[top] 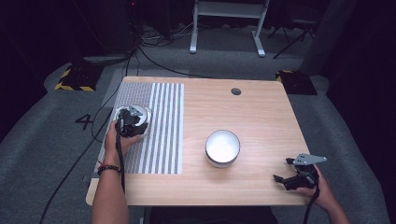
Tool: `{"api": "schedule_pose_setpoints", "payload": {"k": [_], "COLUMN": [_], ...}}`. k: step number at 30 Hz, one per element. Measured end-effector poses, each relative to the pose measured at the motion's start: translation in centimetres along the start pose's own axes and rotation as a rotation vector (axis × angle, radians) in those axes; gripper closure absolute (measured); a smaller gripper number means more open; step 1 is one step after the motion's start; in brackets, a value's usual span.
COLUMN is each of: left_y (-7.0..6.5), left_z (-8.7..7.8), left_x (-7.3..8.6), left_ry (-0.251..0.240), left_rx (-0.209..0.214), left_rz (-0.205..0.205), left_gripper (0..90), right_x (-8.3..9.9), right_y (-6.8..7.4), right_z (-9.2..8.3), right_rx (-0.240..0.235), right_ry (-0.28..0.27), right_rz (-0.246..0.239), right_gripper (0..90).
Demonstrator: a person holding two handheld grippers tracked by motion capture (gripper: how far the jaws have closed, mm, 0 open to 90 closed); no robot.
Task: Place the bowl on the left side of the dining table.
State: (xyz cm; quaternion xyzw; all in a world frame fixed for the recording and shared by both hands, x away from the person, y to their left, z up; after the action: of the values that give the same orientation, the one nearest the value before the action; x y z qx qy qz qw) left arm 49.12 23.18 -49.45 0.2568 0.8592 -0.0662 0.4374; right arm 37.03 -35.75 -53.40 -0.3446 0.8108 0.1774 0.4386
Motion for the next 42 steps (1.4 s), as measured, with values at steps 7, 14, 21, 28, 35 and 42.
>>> {"api": "schedule_pose_setpoints", "payload": {"k": [7,14,21,28,35,42], "left_y": [-0.1,-0.2,-0.2,-0.2,0.0,0.0], "left_z": [-0.1,-0.3,-0.5,-0.8,-1.6,-2.7], "left_x": [0.0,-0.3,-0.3,-0.3,-0.6,-1.0], "left_ry": [0.008,0.005,0.002,-0.024,-0.060,-0.125], "left_rx": [0.007,-0.003,-0.005,0.038,0.038,0.036], "left_rz": [0.000,-0.029,-0.061,-0.096,-0.118,-0.117], "left_gripper": [50.7,33.6,20.5,17.2,17.1,20.7], "right_x": [0.0,0.0,0.0,0.0,0.0,0.0], "right_y": [0.0,0.0,0.0,0.0,0.0,0.0], "right_z": [0.0,0.0,0.0,0.0,0.0,0.0], "right_rx": [0.000,0.000,0.000,0.000,0.000,0.000], "right_ry": [0.000,0.000,0.000,0.000,0.000,0.000], "right_rz": [0.000,0.000,0.000,0.000,0.000,0.000], "right_gripper": [2.8,2.8,2.8,2.8,2.8,2.8]}}
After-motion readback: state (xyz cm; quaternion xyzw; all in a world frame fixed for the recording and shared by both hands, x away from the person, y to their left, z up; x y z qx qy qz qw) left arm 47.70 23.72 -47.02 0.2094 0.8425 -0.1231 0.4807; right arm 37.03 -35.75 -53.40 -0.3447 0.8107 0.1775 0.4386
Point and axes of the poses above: each handheld gripper's, and its own axes: z roughly forward along the jaws, x roughly out of its underside, y roughly to its left, the point moved 4 cm from there along z, roughly forward along the jaws, and after that the axes turned 11 degrees about -y, right-handed, at the moved point
